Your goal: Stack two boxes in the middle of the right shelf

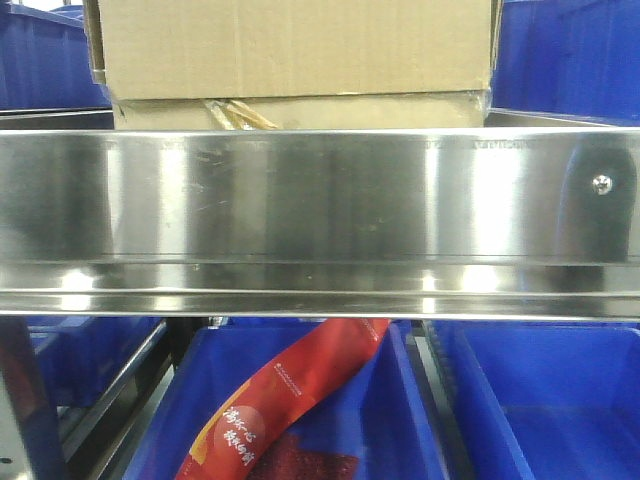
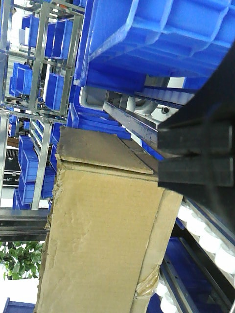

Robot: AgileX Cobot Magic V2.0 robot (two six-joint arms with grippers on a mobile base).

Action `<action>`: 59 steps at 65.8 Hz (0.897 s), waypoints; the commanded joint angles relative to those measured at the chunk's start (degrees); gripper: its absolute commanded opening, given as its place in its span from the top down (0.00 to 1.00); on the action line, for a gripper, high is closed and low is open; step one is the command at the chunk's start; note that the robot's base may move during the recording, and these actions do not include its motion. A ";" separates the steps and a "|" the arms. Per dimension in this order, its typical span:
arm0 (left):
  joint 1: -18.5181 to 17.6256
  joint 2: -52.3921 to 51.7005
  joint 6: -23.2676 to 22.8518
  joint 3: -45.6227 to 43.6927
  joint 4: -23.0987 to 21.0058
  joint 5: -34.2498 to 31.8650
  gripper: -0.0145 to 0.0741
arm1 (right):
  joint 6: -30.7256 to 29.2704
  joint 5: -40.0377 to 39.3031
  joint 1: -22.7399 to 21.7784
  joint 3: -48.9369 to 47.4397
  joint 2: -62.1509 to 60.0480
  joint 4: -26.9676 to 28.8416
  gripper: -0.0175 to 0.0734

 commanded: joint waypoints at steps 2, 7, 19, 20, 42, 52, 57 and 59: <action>0.00 -0.31 -0.45 0.00 0.00 -1.44 0.96 | -0.26 -1.26 -0.13 0.27 -0.24 -0.43 0.98; 0.00 -0.31 -0.45 0.00 0.00 -1.44 0.96 | -0.26 -1.26 -0.13 0.27 -0.24 -0.43 0.98; 0.81 -0.31 -0.45 0.00 0.00 -1.44 0.96 | -0.26 -1.26 -0.13 0.27 -0.24 -0.43 0.98; 1.14 -0.31 -0.45 0.10 0.00 -1.44 0.96 | -0.26 -1.26 -0.13 0.27 -0.24 -0.43 0.98; 16.07 -9.80 6.86 13.12 -6.79 -5.35 0.96 | -0.26 -1.36 -0.13 0.27 -0.24 -0.43 0.98; 19.27 -12.68 7.62 23.70 -7.94 -13.87 0.96 | -0.26 -1.36 -0.13 0.27 -0.24 -0.43 0.98; 19.36 -12.68 7.62 28.47 -7.94 -19.76 0.96 | -0.26 -1.36 -0.13 0.27 -0.24 -0.43 0.98; 19.36 -12.68 7.62 29.69 -7.94 -21.89 0.96 | -0.26 -1.62 -0.13 0.27 -0.24 -0.43 0.98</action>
